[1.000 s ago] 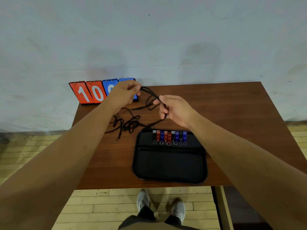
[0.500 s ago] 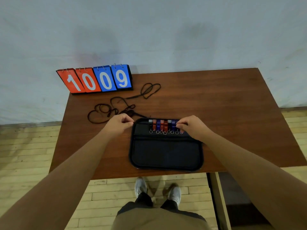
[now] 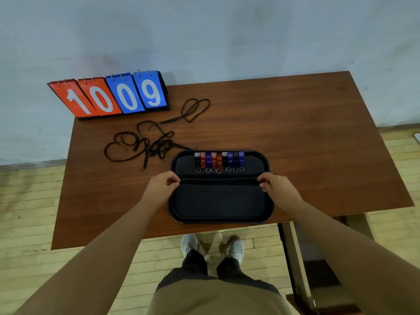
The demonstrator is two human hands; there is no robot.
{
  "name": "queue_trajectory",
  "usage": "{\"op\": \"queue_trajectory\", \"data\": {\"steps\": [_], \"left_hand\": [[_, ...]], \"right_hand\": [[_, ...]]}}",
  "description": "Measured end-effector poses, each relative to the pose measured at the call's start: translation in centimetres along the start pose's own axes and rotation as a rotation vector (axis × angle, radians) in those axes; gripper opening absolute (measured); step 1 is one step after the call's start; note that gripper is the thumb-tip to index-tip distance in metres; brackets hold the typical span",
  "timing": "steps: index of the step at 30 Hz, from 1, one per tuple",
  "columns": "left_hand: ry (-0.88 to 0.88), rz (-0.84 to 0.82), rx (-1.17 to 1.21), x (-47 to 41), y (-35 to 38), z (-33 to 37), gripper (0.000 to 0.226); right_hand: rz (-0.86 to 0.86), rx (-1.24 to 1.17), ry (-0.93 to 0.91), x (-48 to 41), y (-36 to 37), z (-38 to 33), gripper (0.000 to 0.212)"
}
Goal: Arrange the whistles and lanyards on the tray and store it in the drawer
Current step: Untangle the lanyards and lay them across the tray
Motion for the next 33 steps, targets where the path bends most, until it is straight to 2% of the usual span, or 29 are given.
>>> {"op": "queue_trajectory", "data": {"steps": [3, 9, 20, 26, 30, 33], "left_hand": [[0.007, 0.035, -0.005, -0.5, 0.8, -0.2, 0.008], [-0.018, 0.096, -0.018, -2.0, 1.4, -1.7, 0.01], [0.047, 0.089, -0.156, -3.7, 2.7, -2.9, 0.008], [0.149, 0.164, -0.328, -3.4, 3.2, -2.6, 0.009], [0.152, 0.191, -0.327, -3.3, 3.5, -2.7, 0.011], [0.162, 0.225, -0.35, -3.2, 3.7, -2.6, 0.009]], "right_hand": [[0.002, 0.017, -0.007, -0.3, 0.8, 0.5, 0.018], [-0.024, 0.1, -0.128, -1.0, 2.3, 0.9, 0.029], [-0.011, 0.14, -0.123, -1.9, 2.9, 3.0, 0.035], [0.18, 0.148, -0.136, -2.1, 2.6, 3.6, 0.021], [0.242, 0.233, -0.124, -2.6, 3.2, 4.1, 0.005], [0.287, 0.291, -0.123, -2.7, 3.5, 4.1, 0.006]]}}
Point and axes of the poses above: each hand's wrist, its own x-axis away from the middle knuckle, its own y-axis out of the palm, z = x × y, the point moved 3 cm from there along -x, towards the middle knuckle, and after that the axes turned 1 degree about x, right-handed, at the moved point
